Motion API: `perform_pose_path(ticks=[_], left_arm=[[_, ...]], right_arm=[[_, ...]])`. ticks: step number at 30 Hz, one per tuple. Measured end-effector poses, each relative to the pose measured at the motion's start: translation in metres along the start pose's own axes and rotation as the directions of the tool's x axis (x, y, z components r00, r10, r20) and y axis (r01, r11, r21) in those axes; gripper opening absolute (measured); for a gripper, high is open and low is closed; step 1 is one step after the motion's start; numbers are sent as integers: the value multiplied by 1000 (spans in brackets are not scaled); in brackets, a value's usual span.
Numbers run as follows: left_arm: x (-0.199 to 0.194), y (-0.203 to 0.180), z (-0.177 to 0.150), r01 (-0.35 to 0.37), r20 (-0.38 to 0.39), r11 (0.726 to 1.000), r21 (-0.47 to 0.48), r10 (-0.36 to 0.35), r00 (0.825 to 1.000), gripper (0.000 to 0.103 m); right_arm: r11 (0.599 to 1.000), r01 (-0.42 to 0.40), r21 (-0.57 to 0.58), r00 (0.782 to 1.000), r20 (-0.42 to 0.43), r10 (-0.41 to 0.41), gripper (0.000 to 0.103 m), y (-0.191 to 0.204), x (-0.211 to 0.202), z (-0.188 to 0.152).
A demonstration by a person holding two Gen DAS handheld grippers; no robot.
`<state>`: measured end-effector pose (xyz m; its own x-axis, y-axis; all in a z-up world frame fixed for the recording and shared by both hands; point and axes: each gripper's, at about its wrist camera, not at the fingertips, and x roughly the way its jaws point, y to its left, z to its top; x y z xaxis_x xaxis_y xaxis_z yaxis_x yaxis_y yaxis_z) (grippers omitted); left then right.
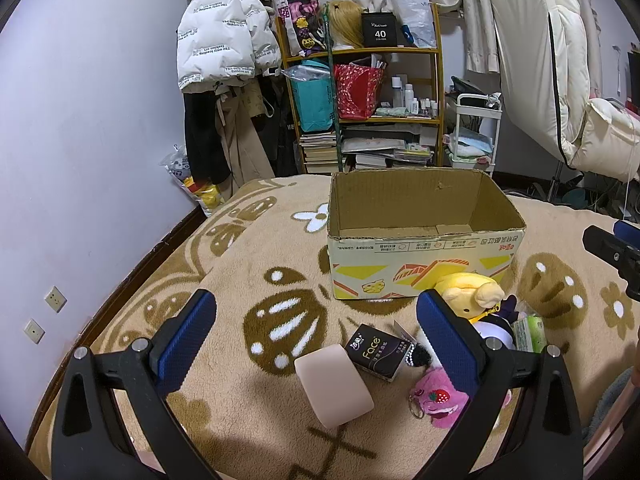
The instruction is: Organize soft objects
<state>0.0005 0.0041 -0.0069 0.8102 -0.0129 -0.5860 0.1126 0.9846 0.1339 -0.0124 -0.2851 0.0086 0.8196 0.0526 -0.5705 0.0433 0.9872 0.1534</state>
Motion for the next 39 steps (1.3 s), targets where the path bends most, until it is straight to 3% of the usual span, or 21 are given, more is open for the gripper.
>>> perform_pose_path(ticks=[39], left_arm=[[5, -2, -9, 2, -8, 1000, 8, -2, 1000, 100]], right_arm=[[1000, 8, 13, 1000, 1, -8, 103, -5, 2, 0]])
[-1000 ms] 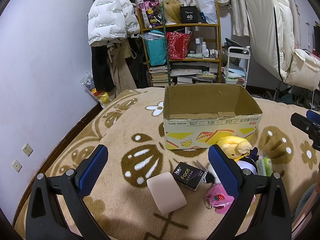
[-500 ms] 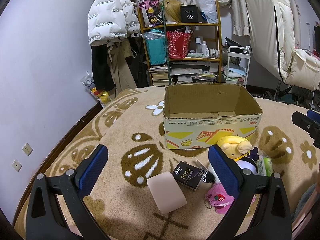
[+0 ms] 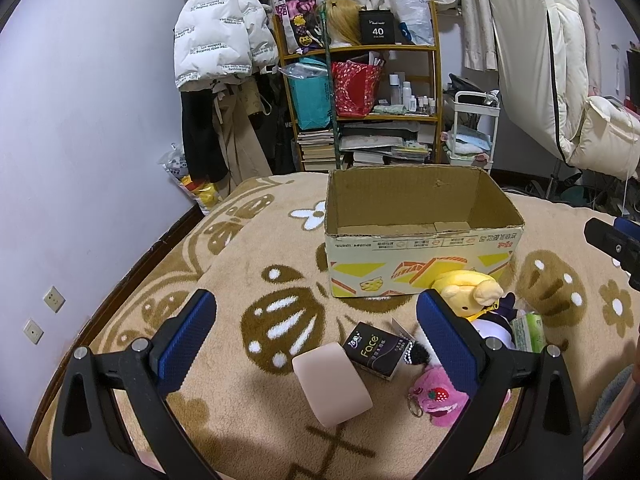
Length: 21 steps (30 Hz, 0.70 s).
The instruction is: Organize soft objects
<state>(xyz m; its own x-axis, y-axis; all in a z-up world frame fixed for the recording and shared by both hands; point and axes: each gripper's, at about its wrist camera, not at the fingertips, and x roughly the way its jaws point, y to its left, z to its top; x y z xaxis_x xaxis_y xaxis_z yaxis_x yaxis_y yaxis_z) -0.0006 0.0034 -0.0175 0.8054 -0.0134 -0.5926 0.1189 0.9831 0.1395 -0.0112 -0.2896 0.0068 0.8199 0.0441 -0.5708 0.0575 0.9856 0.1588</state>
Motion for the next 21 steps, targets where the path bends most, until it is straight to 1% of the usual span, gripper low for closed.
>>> perform_pose_path(ticks=[5, 8, 10, 12, 14, 18, 21], left_arm=[[2, -1, 0, 20, -15, 1000, -3, -20, 1000, 100], [5, -2, 1, 31, -40, 1000, 1, -31, 999, 100], [8, -2, 1, 51, -62, 999, -1, -51, 997, 100], [13, -3, 2, 86, -98, 996, -16, -87, 991, 100], [18, -5, 3, 101, -126, 995, -18, -102, 987, 100], [31, -11, 2, 99, -191, 995, -3, -98, 977, 100], [45, -11, 2, 99, -256, 995, -21, -101, 961, 100]], right_arm=[[1000, -5, 1, 1000, -5, 5, 103, 0, 0, -1], [999, -35, 25, 999, -36, 36, 103, -2, 1, 1], [997, -47, 53, 996, -74, 51, 103, -3, 6, 1], [994, -63, 86, 991, -115, 72, 103, -7, 13, 0], [991, -73, 114, 985, -148, 90, 103, -9, 20, -2], [987, -70, 144, 973, -209, 100, 103, -11, 34, -8], [986, -64, 156, 957, -271, 105, 102, -12, 47, -13]])
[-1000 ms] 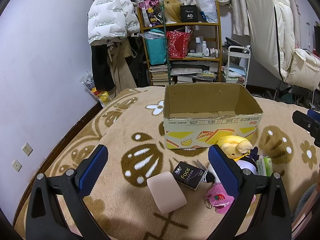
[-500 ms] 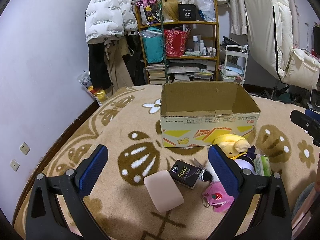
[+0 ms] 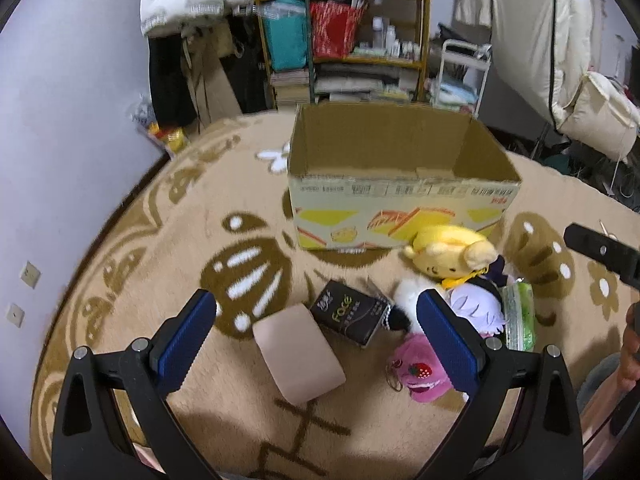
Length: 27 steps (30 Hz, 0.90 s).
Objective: Organize soft objects
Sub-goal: 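Grasp the pink sponge with the left gripper while the right grasps the green tissue pack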
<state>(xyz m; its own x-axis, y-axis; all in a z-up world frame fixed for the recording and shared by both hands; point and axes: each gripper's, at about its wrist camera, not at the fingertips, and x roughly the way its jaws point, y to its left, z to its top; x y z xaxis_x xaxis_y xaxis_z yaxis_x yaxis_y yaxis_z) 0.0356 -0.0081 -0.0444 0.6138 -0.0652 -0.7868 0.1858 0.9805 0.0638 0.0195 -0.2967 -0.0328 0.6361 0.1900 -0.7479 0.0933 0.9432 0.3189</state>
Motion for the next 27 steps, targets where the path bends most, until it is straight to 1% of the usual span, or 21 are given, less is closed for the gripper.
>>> perform_pose_path(ticks=[2, 3, 4, 5, 8, 12, 15, 17, 19, 21, 24, 26, 27], left_arm=[[11, 4, 2, 5, -47, 1000, -27, -6, 999, 100], [15, 5, 2, -3, -67, 999, -38, 0, 998, 100], [21, 8, 2, -28, -86, 998, -51, 24, 996, 100], [26, 10, 3, -39, -102, 997, -60, 33, 994, 100], [41, 16, 3, -31, -158, 995, -94, 16, 987, 100], [62, 22, 2, -15, -248, 990, -137, -20, 969, 100], [77, 27, -2, -8, -314, 983, -183, -51, 948, 100], [84, 32, -5, -26, -344, 978, -209, -49, 938, 100], [90, 37, -8, -37, -367, 973, -227, -50, 929, 100], [96, 41, -10, -42, -389, 970, -240, -57, 919, 99], [106, 42, -15, -36, -436, 967, -254, -81, 896, 97], [110, 41, -17, -32, -452, 967, -254, -90, 888, 89], [112, 41, -18, -30, -458, 967, -254, -93, 884, 81]], right_arm=[[1000, 6, 7, 999, -42, -6, 101, -4, 9, -1], [1000, 6, 12, 998, -65, -5, 100, -4, 15, -1], [1000, 3, 19, 996, -87, -1, 98, -6, 20, -2], [1000, -1, 26, 994, -105, 3, 96, -8, 23, -2], [999, 1, 44, 986, -165, 6, 95, -12, 38, -5], [998, -9, 61, 972, -232, 23, 95, -17, 54, -9], [997, -7, 72, 961, -274, 27, 95, -20, 63, -12], [997, -11, 79, 950, -309, 35, 83, -22, 71, -14], [996, -20, 83, 938, -345, 47, 80, -22, 78, -17], [997, -10, 75, 929, -369, 37, 80, -20, 84, -21], [996, -12, 91, 919, -392, 47, 74, -22, 91, -24], [994, -14, 109, 913, -405, 57, 72, -26, 95, -26], [993, -19, 119, 910, -409, 66, 72, -27, 96, -26]])
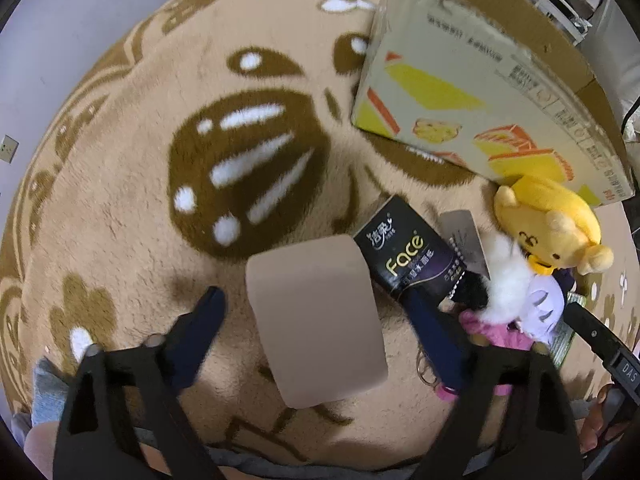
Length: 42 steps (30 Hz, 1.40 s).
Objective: Organize soft objects
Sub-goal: 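Grasp the pink sponge with the left gripper while the right grasps the green tissue pack, then carry both items into the box and open both grippers to release them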
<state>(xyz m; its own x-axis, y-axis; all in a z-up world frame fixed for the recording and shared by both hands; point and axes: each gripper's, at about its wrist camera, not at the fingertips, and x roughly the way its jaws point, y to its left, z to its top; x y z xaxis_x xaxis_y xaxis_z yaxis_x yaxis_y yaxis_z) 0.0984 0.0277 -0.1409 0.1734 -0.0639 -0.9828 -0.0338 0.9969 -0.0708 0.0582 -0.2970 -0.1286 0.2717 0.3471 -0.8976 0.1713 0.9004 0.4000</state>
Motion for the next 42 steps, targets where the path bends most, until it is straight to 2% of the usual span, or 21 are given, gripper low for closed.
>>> perform_pose_path(ticks=[4, 5, 7, 15, 19, 23, 25, 27, 31, 34, 40, 42], left_arm=[[7, 0, -3, 18, -30, 1000, 6, -18, 999, 59], [7, 2, -5, 2, -19, 1000, 14, -2, 1000, 56], [6, 1, -7, -2, -5, 1000, 20, 2, 1000, 51], [-25, -10, -28, -40, 106, 998, 45, 35, 994, 46], [-49, -15, -38, -55, 204, 997, 53, 43, 978, 45], [-80, -16, -43, -49, 328, 998, 50, 30, 944, 45], [-94, -16, -41, -49, 375, 996, 71, 19, 927, 45], [-106, -17, -43, -55, 421, 995, 86, 14, 907, 45], [-127, -17, -47, -77, 543, 992, 104, 8, 840, 45], [-146, -24, -53, -94, 629, 988, 122, -4, 777, 45], [-167, -38, -56, -138, 728, 979, 153, -17, 686, 45], [-171, -43, -53, -144, 742, 977, 155, -19, 670, 45]], right_arm=[[1000, -30, 9, 1000, -6, 30, 62, -2, 2, 1], [1000, -30, 9, 1000, -4, 30, 56, -3, 2, 0], [999, -33, 12, 999, 1, 33, 56, -3, 2, -1], [1000, -9, -24, 997, 74, 10, 56, 3, -14, -3], [999, -9, -37, 989, 149, 14, 56, 9, -32, -6], [996, -1, -86, 968, 249, 22, 56, 23, -51, -11], [993, 18, -118, 948, 317, 21, 55, 32, -63, -14], [987, 53, -154, 918, 395, 13, 55, 41, -78, -19], [974, 112, -197, 856, 517, 7, 55, 55, -99, -23], [967, 140, -213, 807, 590, 13, 55, 63, -112, -22], [958, 151, -246, 749, 661, 52, 55, 75, -130, -21], [953, 162, -255, 732, 678, 57, 55, 79, -133, -19]])
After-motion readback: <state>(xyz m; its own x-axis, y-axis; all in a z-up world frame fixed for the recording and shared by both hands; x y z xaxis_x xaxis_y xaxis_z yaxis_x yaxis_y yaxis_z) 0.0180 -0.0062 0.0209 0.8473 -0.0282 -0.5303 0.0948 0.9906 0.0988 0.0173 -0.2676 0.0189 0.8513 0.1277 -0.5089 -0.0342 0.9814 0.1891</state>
